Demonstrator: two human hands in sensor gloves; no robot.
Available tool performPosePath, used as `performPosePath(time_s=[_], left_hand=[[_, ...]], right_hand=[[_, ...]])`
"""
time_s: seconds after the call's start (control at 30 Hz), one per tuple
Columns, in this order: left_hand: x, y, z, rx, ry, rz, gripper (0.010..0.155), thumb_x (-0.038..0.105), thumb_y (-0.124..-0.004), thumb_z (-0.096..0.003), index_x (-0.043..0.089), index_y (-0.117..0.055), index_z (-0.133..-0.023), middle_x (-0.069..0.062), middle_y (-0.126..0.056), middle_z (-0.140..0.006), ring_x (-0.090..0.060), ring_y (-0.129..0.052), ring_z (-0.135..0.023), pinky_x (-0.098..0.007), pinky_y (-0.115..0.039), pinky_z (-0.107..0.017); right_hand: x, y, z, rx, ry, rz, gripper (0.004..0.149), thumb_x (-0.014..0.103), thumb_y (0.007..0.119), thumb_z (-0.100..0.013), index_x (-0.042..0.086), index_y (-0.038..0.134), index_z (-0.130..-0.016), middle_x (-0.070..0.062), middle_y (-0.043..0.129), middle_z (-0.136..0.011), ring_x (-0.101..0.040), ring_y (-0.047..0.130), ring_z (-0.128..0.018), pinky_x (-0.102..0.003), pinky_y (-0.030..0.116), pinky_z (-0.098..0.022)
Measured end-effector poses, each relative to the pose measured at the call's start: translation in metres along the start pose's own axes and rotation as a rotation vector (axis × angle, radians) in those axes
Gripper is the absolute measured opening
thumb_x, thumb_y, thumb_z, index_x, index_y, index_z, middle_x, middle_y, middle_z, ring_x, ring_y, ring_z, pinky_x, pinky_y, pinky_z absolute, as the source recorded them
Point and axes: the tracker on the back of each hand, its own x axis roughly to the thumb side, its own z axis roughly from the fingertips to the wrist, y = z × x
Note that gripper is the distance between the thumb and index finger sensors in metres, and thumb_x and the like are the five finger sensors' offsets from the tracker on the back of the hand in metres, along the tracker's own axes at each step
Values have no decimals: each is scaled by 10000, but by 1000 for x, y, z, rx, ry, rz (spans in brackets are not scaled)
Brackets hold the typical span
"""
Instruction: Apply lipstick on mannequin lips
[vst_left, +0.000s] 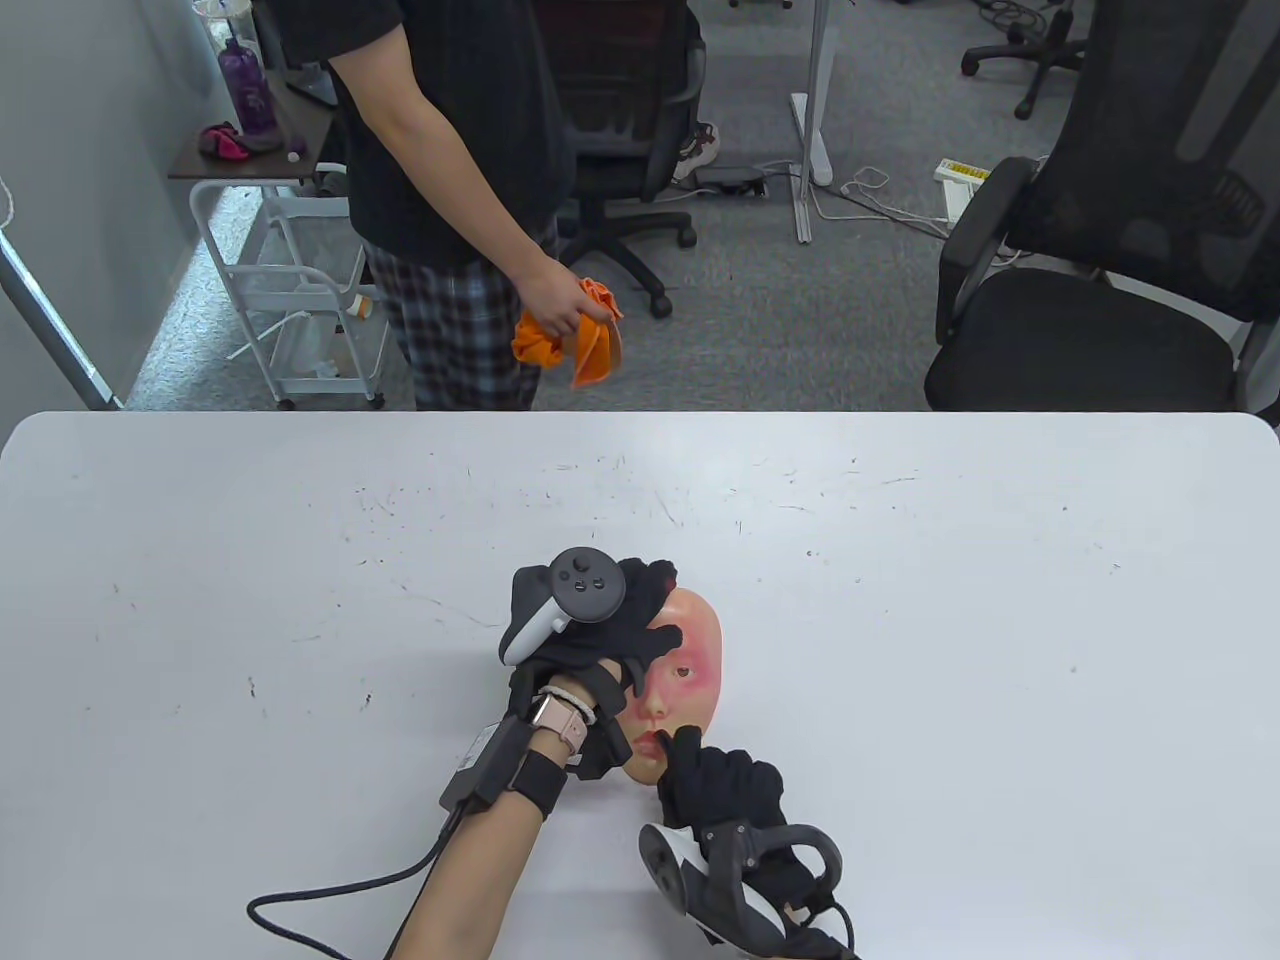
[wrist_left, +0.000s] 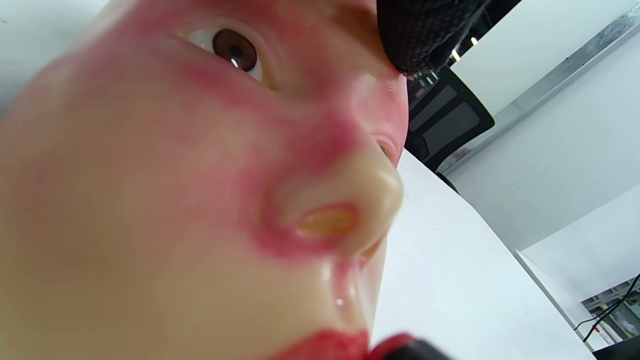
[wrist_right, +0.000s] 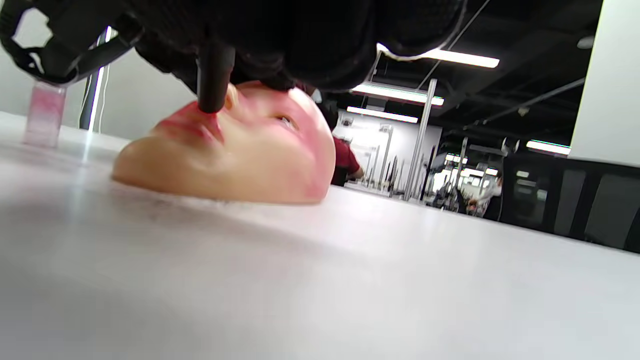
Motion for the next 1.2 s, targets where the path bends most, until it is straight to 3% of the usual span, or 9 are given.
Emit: performPosePath(time_s=[0.2, 0.47, 0.67, 0.9, 1.07, 1.2], left_hand=[[-1, -1, 0, 5, -6, 10, 752, 441, -752, -528, 356, -354, -1160, -65, -232, -1211, -320, -244, -1089, -538, -254, -819], [-1, -1, 1, 7, -5, 14, 750, 440, -751, -529, 356, -354, -1160, -61, -232, -1210, -319, -242, -1089, -537, -251, -819], [-2, -1, 1, 8, -4, 17, 750, 443, -749, -529, 359, -352, -1159, -60, -231, -1211, -317, -242, -1090, -536, -251, -820], [-2, -2, 1, 10, -8, 13, 752, 447, -748, -528, 363, -350, -1160, -57, -233, -1212, -317, -242, -1090, -536, -250, -819], [-2, -1, 1, 9, -6, 16, 751, 446, -749, -528, 363, -352, -1159, -59, -236, -1211, -316, -244, -1090, -536, -253, -819], [-2, -1, 1, 9, -3, 12, 752, 447, -749, -526, 365, -352, -1158, -58, -238, -1212, -319, -243, -1090, -538, -253, -818]], right_hand=[[13, 1, -4, 48, -70, -8, 529, 475, 716, -456, 174, 784, -886, 79, 908, -461, -144, 922, -419, -429, 775, -436], [-6, 2, -1, 54, 51, -93, 529, 451, 742, -436, 142, 812, -859, 46, 915, -433, -174, 920, -397, -456, 765, -426], [-5, 3, -1, 53, 3, -139, 531, 465, 721, -452, 157, 790, -879, 65, 908, -457, -158, 919, -419, -441, 767, -439], [-11, 4, -2, 63, 78, -167, 529, 449, 737, -439, 138, 813, -860, 41, 914, -437, -181, 920, -403, -462, 762, -429], [-9, 4, -2, 63, 26, -183, 531, 466, 714, -457, 159, 783, -885, 64, 906, -468, -160, 918, -431, -442, 765, -446], [-12, 4, -2, 63, 74, -192, 529, 457, 725, -443, 150, 805, -866, 53, 912, -445, -170, 922, -408, -453, 767, -429]])
